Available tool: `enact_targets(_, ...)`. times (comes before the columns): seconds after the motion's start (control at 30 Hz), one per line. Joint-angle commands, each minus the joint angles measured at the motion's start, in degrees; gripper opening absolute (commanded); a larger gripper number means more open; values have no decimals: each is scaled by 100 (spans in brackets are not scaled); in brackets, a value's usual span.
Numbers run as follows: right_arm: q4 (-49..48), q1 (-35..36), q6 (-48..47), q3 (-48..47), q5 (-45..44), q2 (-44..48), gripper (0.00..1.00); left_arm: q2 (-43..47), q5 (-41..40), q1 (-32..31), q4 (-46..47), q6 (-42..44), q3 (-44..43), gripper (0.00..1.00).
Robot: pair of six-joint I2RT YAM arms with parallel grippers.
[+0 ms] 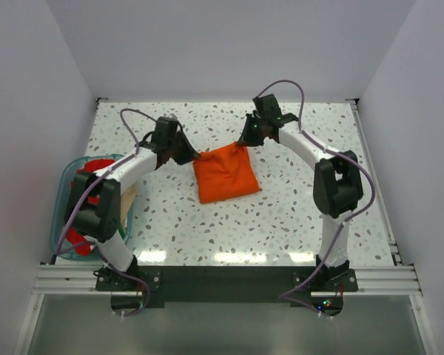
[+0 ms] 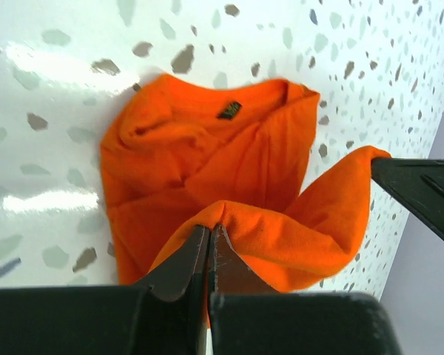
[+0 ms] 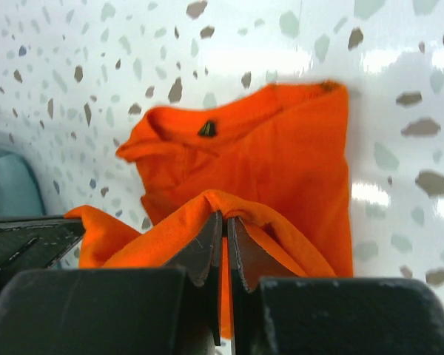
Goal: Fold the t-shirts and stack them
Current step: Fold the tshirt
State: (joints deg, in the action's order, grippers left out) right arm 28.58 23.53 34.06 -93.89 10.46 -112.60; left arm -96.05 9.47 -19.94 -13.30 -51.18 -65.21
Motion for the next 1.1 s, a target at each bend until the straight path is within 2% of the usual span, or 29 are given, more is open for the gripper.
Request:
enact_targets(0.0, -238, -102, -93, -760, 395, -569, 0, -421, 396, 411, 573, 135, -352, 0)
enact_targets(0.27, -475, -357, 100, -1527, 650, -1467, 0, -1407, 924, 843, 960, 240, -826, 0)
enact_targets(0.33, -511, -428, 135, -1571, 668, -1537, 7, -1531, 1012, 869, 1101, 249, -871, 0)
enact_targets(0.37, -529, -445, 153, -1606, 659, -1546, 12, -1548, 1021, 904, 1136, 249, -888, 4)
enact_targets(0.47, -546, -560, 162, -1633, 589, -1511, 24, -1470, 1004, 1053, 1233, 257, -844, 28)
enact_targets(0.5, -538, -630, 162, -1607, 580, -1467, 33, -1373, 1047, 1124, 1460, 266, -827, 47)
enact_targets(0.53, -546, -665, 162, -1554, 563, -1328, 39, -1303, 1109, 1194, 1566, 284, -783, 53)
enact_targets(0.6, -643, -727, 136, -1256, 432, -1134, 53, -1032, 1250, 1414, 1786, 275, -608, 63)
enact_targets(0.67, -774, -718, 40, -897, 352, -791, 53, -724, 1067, 1441, 1726, 345, -519, 64)
enact_targets(0.77, -1186, -648, 100, -230, 614, -388, 46, -451, 769, 1135, 1349, 591, -501, 52)
enact_targets(0.8, -1275, -552, 100, -70, 676, -308, 42, -397, 627, 1011, 1034, 687, -475, 36)
enact_targets(0.83, -1345, -473, 74, 62, 746, -255, 41, -345, 504, 880, 962, 723, -440, 29)
enact_targets(0.87, -1416, -394, 39, 237, 773, -211, 38, -292, 337, 609, 900, 741, -353, 16)
enact_targets(0.9, -1425, -219, 22, 291, 791, -210, 33, -291, 275, 484, 856, 723, -317, 9)
enact_targets(0.97, -1504, -51, -5, 388, 852, -263, 27, -361, 169, 203, 934, 662, -195, 0)
enact_targets(1.07, -1566, 195, -23, 275, 931, -534, 24, -685, 125, 26, 961, 609, -211, 0)
